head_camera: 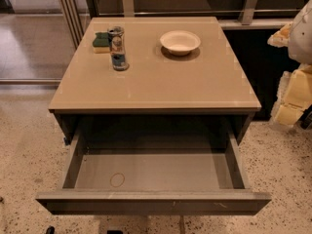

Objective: Place redbull can into top drawer

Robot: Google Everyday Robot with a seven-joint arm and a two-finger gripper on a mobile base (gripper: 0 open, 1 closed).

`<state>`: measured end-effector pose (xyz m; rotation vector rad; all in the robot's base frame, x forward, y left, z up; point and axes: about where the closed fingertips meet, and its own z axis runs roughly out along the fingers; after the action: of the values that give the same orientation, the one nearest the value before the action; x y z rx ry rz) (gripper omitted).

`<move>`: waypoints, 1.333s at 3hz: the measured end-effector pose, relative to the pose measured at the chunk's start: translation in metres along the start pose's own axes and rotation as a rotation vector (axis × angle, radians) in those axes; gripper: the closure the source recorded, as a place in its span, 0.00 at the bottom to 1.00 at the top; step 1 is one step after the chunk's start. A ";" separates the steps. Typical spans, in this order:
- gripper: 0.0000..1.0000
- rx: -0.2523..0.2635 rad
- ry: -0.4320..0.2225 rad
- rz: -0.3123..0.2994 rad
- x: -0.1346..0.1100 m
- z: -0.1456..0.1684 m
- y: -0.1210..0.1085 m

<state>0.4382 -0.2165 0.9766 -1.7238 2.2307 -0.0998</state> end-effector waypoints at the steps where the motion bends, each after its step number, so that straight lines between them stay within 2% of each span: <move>1: 0.00 0.000 0.000 0.000 0.000 0.000 0.000; 2: 0.00 0.018 -0.032 0.013 -0.007 0.004 -0.015; 3: 0.00 0.040 -0.119 0.029 -0.031 0.016 -0.045; 4: 0.00 0.079 -0.266 0.037 -0.076 0.035 -0.092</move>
Offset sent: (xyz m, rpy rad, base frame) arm 0.0387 0.0054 -0.0011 0.0689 -0.0362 -0.0201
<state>0.5509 -0.1641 0.9815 -1.5535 2.0357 0.0470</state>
